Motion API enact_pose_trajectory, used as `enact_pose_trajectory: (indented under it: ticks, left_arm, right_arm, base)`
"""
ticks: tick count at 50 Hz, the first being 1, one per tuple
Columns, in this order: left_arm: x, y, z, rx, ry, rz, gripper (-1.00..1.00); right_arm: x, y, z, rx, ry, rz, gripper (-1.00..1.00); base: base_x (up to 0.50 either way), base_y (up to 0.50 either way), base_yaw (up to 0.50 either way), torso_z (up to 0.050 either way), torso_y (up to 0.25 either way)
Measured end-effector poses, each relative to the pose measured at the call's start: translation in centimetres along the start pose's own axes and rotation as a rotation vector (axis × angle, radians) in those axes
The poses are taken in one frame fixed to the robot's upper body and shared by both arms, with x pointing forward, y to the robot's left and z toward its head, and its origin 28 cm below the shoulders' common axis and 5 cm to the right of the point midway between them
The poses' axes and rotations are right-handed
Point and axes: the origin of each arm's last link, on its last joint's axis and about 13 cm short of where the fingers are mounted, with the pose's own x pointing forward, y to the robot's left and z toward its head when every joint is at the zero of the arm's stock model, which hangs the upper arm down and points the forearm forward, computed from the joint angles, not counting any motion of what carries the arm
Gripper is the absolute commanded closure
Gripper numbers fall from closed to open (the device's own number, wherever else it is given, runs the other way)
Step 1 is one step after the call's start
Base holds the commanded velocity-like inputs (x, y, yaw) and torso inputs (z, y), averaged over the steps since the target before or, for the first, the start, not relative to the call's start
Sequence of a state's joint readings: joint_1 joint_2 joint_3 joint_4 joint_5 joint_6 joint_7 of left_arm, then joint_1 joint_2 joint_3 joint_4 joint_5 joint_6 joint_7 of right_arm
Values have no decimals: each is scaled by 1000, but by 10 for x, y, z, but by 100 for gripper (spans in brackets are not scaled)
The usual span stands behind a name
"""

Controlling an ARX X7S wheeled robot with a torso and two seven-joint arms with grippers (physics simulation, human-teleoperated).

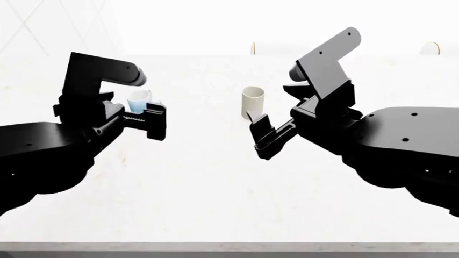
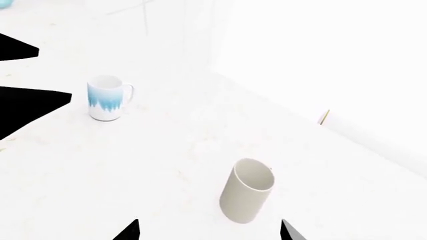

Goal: Pick the mug and mug and place them in the sink. Then turn on the water.

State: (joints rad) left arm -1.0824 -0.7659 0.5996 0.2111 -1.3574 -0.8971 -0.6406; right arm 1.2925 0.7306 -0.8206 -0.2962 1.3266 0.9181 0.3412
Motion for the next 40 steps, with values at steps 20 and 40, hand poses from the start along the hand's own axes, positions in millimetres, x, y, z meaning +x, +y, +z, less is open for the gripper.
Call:
enact_pose_trajectory:
  ticks: [20, 40]
  left_arm:
    - [12, -1, 0, 19, 9, 37, -100]
    - [21, 6, -4, -23, 14, 97, -100]
  right_arm:
    - [1, 0, -2, 0, 0, 2, -100]
    - [2, 1, -3, -2, 4, 5, -100]
  base:
    - [0, 0, 0, 0, 0]
    - [0, 0, 0, 0, 0]
